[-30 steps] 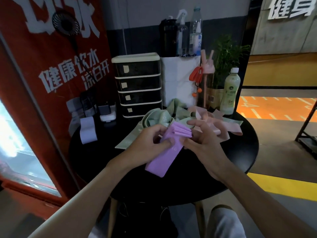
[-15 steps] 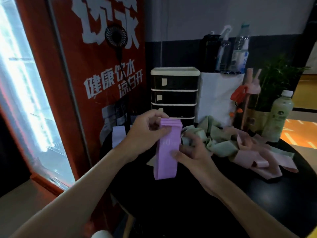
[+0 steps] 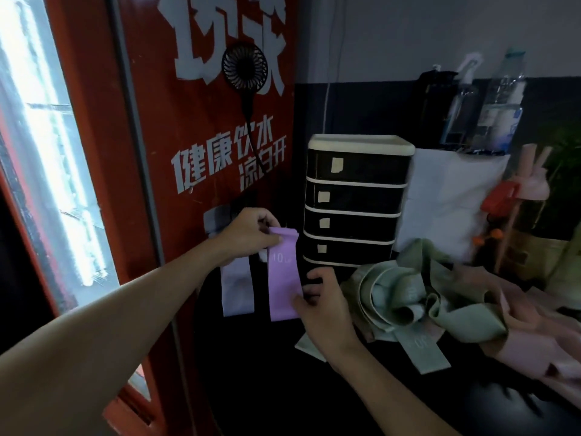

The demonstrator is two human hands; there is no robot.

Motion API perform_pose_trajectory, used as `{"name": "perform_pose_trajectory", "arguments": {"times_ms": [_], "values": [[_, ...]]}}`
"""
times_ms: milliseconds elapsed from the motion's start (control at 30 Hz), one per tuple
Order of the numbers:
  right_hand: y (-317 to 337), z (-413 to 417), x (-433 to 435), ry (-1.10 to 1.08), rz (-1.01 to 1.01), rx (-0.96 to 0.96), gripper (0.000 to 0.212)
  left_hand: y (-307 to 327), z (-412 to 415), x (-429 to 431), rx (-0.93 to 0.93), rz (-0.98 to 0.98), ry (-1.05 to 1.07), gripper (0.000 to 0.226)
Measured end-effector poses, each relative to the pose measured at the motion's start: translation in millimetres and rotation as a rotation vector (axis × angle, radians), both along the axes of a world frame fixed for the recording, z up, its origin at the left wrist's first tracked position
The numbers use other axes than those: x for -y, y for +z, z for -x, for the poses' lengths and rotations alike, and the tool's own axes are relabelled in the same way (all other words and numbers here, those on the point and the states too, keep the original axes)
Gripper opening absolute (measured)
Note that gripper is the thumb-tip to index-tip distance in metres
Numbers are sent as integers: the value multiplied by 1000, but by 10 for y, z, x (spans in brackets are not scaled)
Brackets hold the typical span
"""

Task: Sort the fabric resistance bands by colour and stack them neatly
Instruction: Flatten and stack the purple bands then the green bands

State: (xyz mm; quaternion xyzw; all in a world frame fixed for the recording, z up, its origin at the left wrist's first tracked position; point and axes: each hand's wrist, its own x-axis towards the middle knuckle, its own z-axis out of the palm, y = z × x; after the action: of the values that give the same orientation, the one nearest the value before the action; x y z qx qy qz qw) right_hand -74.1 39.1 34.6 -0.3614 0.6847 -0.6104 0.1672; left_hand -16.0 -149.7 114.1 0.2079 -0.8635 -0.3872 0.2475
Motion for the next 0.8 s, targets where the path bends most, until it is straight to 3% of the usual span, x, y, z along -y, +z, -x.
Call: {"name": "perform_pose_trajectory", "arguments": {"times_ms": [400,633,800], "values": [[-177,115,380,-15,-151,-267,24,-399,201,473,108,134,24,20],[-322,221,427,13,-307,-512,5,-527,290,534,222,247,38,23],[-356,243,367,53,-345,-527,21,-567,310,514,308,386,60,23]]}}
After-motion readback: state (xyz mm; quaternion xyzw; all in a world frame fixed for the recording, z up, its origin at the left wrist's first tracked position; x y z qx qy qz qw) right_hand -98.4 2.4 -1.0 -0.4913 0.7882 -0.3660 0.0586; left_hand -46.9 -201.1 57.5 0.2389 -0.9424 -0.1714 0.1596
